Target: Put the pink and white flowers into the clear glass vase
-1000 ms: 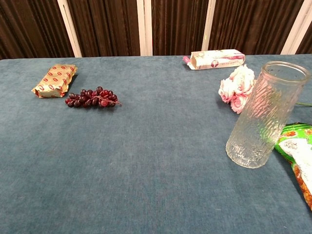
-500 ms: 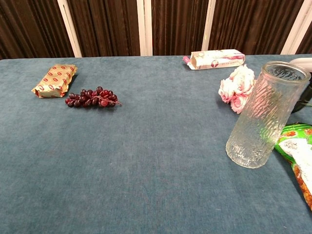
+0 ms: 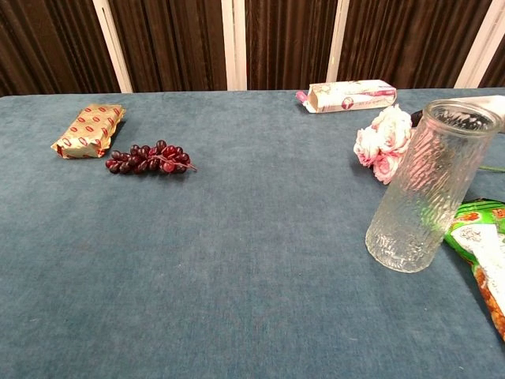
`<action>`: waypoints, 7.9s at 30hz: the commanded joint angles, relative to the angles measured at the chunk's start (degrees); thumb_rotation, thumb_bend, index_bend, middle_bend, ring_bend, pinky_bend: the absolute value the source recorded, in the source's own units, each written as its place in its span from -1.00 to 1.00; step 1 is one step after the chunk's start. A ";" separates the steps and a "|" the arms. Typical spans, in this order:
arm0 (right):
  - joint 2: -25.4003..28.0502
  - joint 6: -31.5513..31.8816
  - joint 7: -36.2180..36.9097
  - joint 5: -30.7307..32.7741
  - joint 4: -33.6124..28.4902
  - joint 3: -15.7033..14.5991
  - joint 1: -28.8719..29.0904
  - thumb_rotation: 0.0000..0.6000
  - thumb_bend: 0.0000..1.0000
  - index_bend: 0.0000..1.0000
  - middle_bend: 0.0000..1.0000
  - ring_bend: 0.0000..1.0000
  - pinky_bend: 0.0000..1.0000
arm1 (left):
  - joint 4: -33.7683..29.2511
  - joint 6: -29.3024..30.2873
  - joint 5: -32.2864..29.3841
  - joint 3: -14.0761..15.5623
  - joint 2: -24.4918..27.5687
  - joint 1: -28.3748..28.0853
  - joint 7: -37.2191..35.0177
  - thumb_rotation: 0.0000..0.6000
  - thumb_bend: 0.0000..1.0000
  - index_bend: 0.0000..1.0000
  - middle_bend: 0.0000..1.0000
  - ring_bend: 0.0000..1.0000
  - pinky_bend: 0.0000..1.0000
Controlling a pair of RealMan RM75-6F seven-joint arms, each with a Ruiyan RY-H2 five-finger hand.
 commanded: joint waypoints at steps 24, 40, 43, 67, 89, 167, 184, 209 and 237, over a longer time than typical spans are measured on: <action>-6.50 0.63 7.98 -4.85 7.35 0.07 1.82 1.00 -0.70 -0.16 -0.27 -0.20 -0.98 | 0.21 -1.02 -0.65 -0.30 -0.46 -0.55 0.67 1.00 -0.61 -0.81 -0.95 -1.00 -0.96; 1.83 1.30 17.52 -4.59 2.41 3.93 -0.07 1.00 -0.63 0.02 -0.15 -0.06 -0.93 | 0.20 -1.30 -0.86 -0.42 -0.72 -0.75 0.62 1.00 -0.61 -0.80 -0.95 -1.00 -0.96; 5.18 0.78 21.21 -4.34 1.20 5.60 -0.72 1.00 -0.63 0.03 -0.15 -0.06 -0.93 | 0.12 -1.31 -0.67 -0.33 -0.78 -0.79 0.76 1.00 -0.61 -0.80 -0.95 -1.00 -0.96; 43.96 6.47 59.51 -12.27 -30.34 19.42 -14.96 1.00 -0.59 0.07 -0.11 -0.05 -0.93 | 0.44 -1.79 0.14 -0.27 -0.58 -1.18 -1.65 1.00 -0.61 -0.80 -0.95 -1.00 -0.96; 57.01 9.38 52.14 28.34 -55.42 24.02 -7.89 1.00 -0.54 0.10 -0.07 -0.01 -0.88 | 2.77 1.66 2.63 -0.93 -1.02 -0.45 -7.70 1.00 -0.61 -0.80 -0.96 -1.00 -0.96; 22.87 26.70 47.79 18.45 -59.45 20.66 -19.09 1.00 -0.52 0.19 -0.03 0.04 -0.87 | 2.13 0.89 1.83 -1.14 -1.79 -0.85 -5.31 1.00 -0.61 -0.80 -0.96 -1.00 -0.96; 18.93 25.31 52.96 6.36 -56.50 17.13 -24.74 1.00 -0.52 0.21 -0.02 0.04 -0.87 | 2.03 0.90 1.82 -1.08 -2.05 -0.87 -4.41 1.00 -0.61 -0.80 -0.96 -1.00 -0.96; 19.66 16.95 59.89 -8.72 -53.01 13.15 -25.05 1.00 -0.68 -0.38 -0.57 -0.70 -1.00 | 2.05 0.64 1.50 -1.15 -1.91 -0.90 -4.55 1.00 -0.61 -0.80 -0.97 -1.00 -0.96; 35.76 27.45 85.37 -33.57 -46.26 2.05 -30.32 1.00 -0.74 -0.56 -0.79 -0.88 -1.00 | 1.55 0.08 1.27 -0.85 -2.21 -1.07 -2.69 1.00 -0.61 -0.80 -0.99 -1.00 -0.96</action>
